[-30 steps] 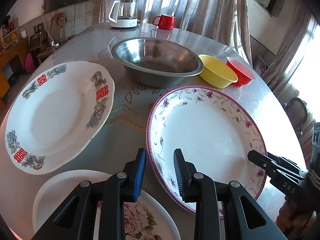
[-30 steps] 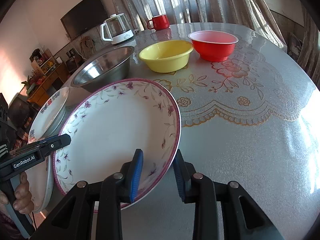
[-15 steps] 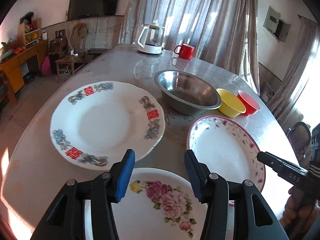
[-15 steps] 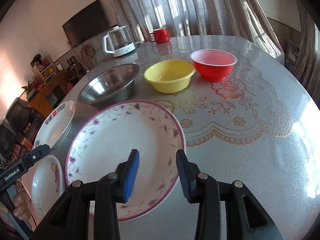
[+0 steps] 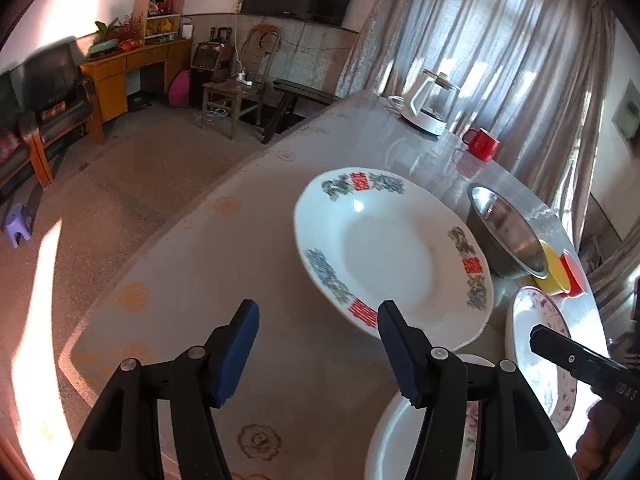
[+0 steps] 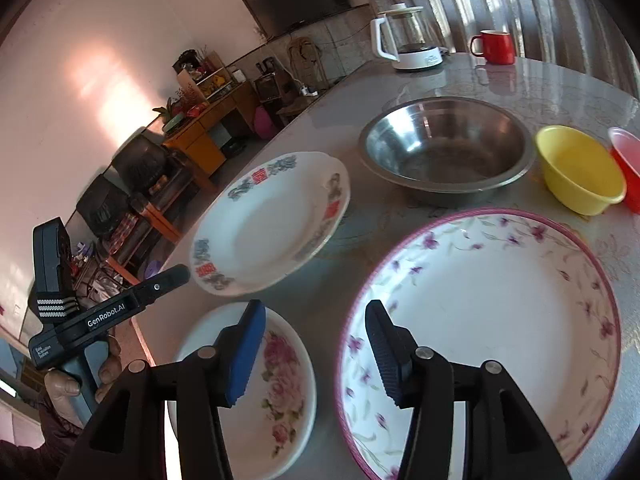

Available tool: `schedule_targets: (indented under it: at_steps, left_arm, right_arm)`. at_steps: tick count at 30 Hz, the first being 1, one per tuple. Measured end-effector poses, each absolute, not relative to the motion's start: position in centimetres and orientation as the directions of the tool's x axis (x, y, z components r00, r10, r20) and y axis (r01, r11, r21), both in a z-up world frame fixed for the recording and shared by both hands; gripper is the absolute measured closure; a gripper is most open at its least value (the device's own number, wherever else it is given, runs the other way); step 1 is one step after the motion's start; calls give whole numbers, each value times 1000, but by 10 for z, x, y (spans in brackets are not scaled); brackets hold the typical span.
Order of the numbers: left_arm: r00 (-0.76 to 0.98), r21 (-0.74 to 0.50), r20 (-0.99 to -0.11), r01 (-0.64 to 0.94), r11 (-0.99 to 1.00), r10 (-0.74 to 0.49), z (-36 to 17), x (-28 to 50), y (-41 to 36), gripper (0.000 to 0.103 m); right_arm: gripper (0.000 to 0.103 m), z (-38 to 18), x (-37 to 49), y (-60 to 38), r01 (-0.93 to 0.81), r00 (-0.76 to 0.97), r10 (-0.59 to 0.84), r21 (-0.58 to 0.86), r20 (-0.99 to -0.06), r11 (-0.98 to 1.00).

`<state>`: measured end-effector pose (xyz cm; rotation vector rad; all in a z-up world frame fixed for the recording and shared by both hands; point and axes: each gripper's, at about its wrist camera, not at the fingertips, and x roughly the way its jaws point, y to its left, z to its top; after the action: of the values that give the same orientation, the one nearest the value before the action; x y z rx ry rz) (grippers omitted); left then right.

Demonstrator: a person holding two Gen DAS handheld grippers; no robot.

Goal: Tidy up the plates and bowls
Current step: 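Move both tools to the double-happiness plate and close them on its rim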

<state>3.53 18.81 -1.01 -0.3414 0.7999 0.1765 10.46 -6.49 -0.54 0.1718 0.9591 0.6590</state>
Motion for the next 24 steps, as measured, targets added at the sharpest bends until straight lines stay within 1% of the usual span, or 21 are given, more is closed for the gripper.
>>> schedule_targets:
  at_steps: [2, 5, 7, 12, 13, 17, 20, 24]
  left_arm:
    - [683, -207, -728, -295, 933, 55, -12, 39, 194, 42]
    - [672, -220, -739, -298, 929, 41, -19, 47, 200, 42]
    - [671, -216, -741, -295, 931, 40, -22, 51, 201, 44]
    - [668, -197, -742, -293, 936, 53, -23, 62, 205, 44]
    - [666, -200, -744, -294, 935, 51, -24, 65, 206, 43]
    - [656, -222, -755, -288, 932, 23, -28, 76, 211, 42]
    - [652, -239, -758, -276, 931, -1, -30, 85, 211, 43]
    - [648, -232, -761, -250, 940, -15, -32, 99, 209, 45]
  right_arm:
    - [50, -8, 117, -53, -444, 390, 595, 422, -703, 790]
    - [50, -13, 135, -39, -428, 376, 592, 433, -713, 793]
    - [50, -18, 146, -34, -405, 373, 578, 433, -726, 805]
    - [50, -28, 160, -23, -389, 381, 540, 399, -750, 830]
    - [50, -28, 162, -22, -387, 380, 537, 397, -754, 832]
    - [50, -33, 172, -17, -389, 375, 526, 386, -763, 837]
    - [50, -37, 179, -16, -381, 368, 522, 388, -769, 840]
    - [50, -40, 187, -11, -387, 356, 531, 396, -769, 833]
